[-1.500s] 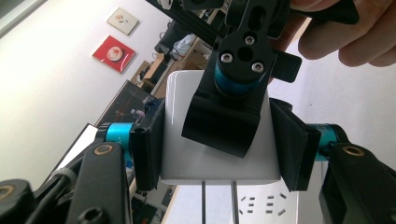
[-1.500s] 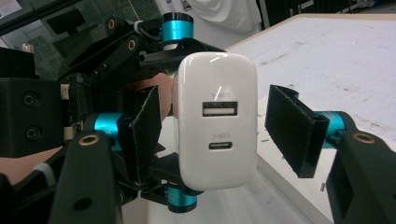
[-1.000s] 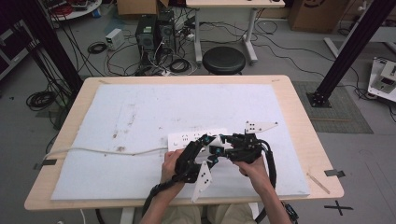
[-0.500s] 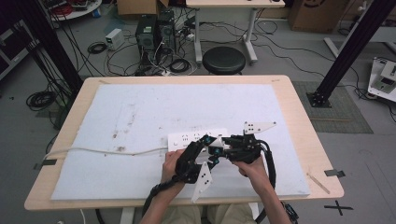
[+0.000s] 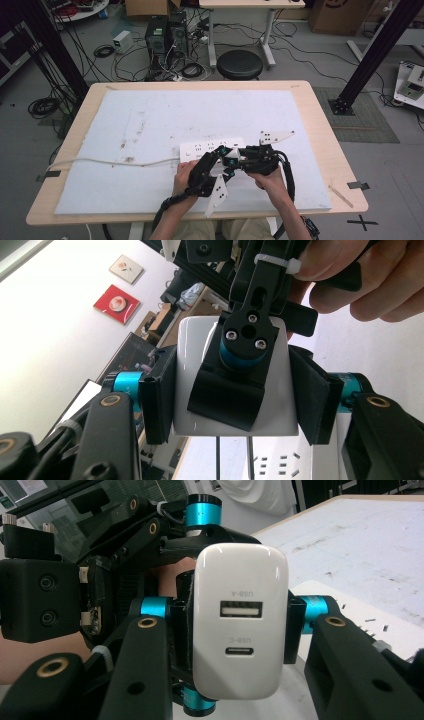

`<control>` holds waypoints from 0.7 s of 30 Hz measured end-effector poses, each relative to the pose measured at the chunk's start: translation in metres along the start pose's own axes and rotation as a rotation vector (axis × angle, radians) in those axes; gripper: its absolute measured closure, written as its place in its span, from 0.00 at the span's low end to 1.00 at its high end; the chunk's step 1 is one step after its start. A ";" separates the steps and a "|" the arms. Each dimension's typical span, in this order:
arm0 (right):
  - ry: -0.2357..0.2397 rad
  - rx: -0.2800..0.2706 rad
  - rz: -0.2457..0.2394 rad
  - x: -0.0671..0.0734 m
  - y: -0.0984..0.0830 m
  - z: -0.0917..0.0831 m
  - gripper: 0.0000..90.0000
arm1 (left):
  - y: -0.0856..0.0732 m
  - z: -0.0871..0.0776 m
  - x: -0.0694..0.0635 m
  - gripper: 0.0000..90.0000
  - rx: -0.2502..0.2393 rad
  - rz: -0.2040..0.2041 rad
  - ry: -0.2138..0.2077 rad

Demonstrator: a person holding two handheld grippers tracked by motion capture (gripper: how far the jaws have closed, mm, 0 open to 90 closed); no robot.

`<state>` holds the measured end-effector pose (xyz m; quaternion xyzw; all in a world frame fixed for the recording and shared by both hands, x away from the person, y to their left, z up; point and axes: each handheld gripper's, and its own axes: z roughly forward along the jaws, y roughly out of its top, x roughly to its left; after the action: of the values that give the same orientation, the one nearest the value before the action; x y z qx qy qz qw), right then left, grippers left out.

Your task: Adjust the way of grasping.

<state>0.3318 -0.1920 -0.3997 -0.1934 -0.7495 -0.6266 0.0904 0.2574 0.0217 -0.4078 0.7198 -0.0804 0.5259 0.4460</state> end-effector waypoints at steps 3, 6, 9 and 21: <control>0.001 -0.010 0.002 -0.001 -0.001 -0.002 0.69 | -0.001 0.000 0.001 0.47 0.000 -0.009 0.005; 0.005 -0.010 0.000 -0.002 -0.001 -0.003 0.69 | -0.001 0.000 0.001 0.47 0.001 -0.004 0.003; 0.001 -0.006 0.004 -0.001 -0.001 -0.003 0.69 | -0.001 0.000 0.000 0.47 0.001 -0.002 0.004; -0.008 0.005 0.024 -0.002 -0.002 0.000 0.70 | -0.003 -0.001 0.001 0.47 0.016 0.001 -0.018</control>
<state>0.3328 -0.1928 -0.4021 -0.2047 -0.7490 -0.6229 0.0953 0.2593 0.0244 -0.4087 0.7279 -0.0804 0.5202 0.4394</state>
